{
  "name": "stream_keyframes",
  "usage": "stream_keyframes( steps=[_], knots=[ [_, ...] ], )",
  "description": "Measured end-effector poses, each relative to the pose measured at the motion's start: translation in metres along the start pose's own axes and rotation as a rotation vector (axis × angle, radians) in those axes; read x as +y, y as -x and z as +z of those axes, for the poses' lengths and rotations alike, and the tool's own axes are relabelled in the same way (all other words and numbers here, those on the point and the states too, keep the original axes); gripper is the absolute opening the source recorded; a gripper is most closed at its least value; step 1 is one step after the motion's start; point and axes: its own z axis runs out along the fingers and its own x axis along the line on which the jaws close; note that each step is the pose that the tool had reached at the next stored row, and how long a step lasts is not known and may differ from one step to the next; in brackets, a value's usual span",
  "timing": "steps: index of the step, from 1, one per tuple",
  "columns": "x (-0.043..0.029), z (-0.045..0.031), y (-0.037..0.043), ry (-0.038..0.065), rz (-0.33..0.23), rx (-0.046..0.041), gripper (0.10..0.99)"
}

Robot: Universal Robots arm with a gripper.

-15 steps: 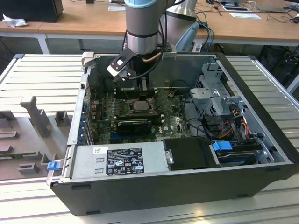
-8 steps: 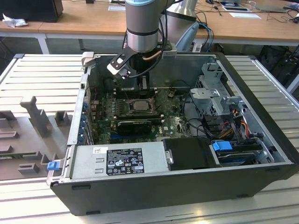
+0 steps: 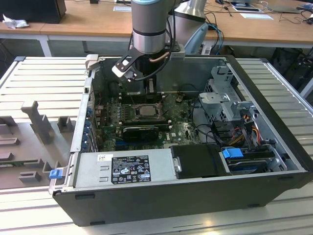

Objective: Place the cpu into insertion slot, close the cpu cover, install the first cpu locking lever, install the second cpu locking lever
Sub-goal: 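Close the cpu cover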

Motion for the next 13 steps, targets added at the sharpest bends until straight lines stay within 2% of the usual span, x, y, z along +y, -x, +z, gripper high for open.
stream_keyframes(
  steps=[5, 8, 12, 13],
  knots=[
    [0.0005, -0.0108, -0.0003, 0.0, 0.0, 0.0001, 0.106],
    [0.0009, -0.0137, -0.0004, 0.0, 0.0, 0.0002, 0.106],
    [0.0076, -0.014, -0.0003, 0.0, 0.0, 0.0, 0.106],
    [0.0094, -0.0164, -0.0003, -0.001, 0.0, 0.0, 0.106]
  ],
)
